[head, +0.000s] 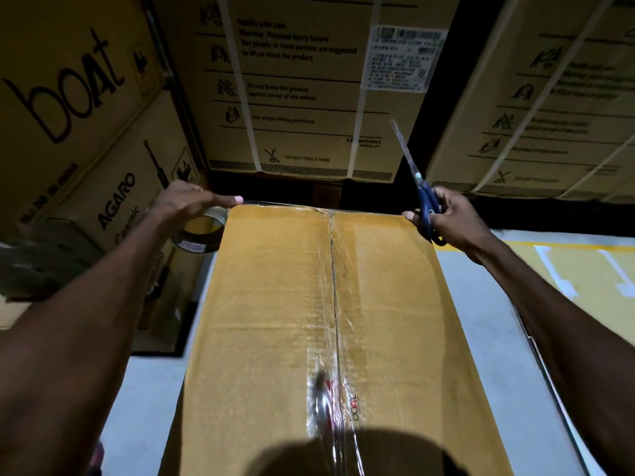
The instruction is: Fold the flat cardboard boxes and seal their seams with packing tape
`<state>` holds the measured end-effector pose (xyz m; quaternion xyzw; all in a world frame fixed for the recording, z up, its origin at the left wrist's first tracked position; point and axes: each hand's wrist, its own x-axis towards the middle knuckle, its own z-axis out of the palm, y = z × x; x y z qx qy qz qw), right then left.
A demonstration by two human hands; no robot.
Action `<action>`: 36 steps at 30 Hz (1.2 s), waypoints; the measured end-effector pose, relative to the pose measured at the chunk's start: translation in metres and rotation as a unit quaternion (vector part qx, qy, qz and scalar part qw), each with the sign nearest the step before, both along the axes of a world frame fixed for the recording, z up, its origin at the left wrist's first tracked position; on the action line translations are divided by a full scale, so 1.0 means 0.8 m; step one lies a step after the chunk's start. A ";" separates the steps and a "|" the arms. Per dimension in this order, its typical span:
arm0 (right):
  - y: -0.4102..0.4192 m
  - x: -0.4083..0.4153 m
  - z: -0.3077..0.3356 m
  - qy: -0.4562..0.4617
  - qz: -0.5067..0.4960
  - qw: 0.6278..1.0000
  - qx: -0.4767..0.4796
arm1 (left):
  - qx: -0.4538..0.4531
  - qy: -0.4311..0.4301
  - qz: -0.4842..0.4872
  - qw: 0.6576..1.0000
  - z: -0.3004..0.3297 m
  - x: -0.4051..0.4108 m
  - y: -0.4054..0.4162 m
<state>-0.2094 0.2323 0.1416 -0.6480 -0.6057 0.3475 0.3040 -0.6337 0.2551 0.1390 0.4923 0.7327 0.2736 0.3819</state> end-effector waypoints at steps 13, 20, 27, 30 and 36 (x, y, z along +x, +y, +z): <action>0.025 -0.096 0.026 0.003 0.095 0.994 -0.051 | 0.077 -0.038 0.049 0.995 -0.024 -0.006 0.003; 0.047 -0.093 0.036 -0.062 0.121 0.984 -0.119 | 0.039 -0.102 0.028 0.994 -0.012 -0.008 0.000; 0.050 -0.164 0.064 -0.067 0.176 0.978 -0.090 | 0.029 -0.057 -0.005 0.998 -0.019 -0.015 0.007; 0.048 -0.206 0.048 -0.025 0.170 0.982 -0.078 | 0.030 -0.056 -0.006 0.998 -0.020 -0.017 0.006; 0.044 -0.204 0.032 -0.026 0.137 0.985 -0.100 | 0.013 -0.066 -0.028 0.997 -0.017 -0.022 -0.006</action>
